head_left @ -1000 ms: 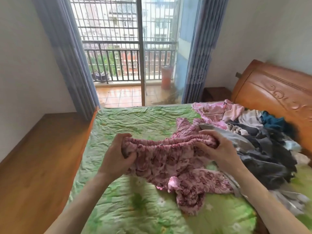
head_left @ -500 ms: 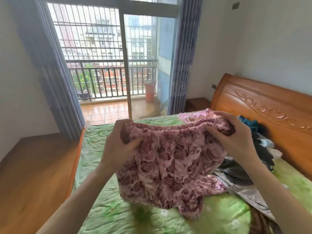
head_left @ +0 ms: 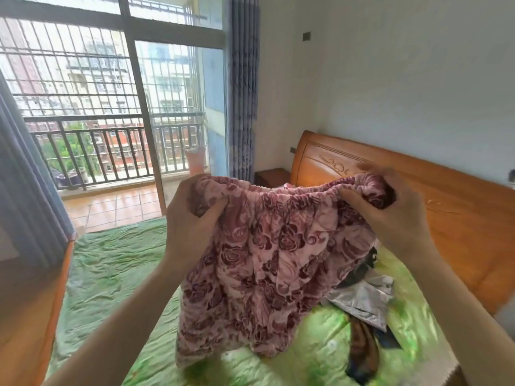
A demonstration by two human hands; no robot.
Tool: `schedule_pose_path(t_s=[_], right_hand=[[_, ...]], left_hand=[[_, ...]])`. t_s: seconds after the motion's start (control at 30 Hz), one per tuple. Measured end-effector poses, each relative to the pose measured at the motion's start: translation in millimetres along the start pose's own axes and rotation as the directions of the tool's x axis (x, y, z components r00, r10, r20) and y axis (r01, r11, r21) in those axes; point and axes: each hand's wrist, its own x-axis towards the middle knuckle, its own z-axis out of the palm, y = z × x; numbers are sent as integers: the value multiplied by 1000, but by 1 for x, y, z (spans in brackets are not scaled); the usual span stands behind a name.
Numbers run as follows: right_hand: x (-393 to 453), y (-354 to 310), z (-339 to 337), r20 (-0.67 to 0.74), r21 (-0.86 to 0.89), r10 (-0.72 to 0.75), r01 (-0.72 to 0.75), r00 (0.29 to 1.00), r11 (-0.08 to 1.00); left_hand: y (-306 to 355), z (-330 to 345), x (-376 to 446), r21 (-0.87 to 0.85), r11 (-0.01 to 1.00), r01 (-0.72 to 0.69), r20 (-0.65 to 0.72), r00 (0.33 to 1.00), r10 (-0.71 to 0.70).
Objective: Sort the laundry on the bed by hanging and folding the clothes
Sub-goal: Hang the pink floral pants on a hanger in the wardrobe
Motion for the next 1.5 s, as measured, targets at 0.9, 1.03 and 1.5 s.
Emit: schedule_pose_path(t_s=[0.9,1.03,1.5], right_hand=[[-117,-45,-257,-343,-314,402,-507,849,803],[-157,-52,-269,-498,-345,402,-601,768,721],[-228,-117,-313,-693,-273,275,-595,667,756]], left_hand=[[85,252,-69,-501,839,213,347,937,-30],[93,280,-94,-510,821,255,466,885,14],[150,336,-163,-593,743,312,603,783,152]])
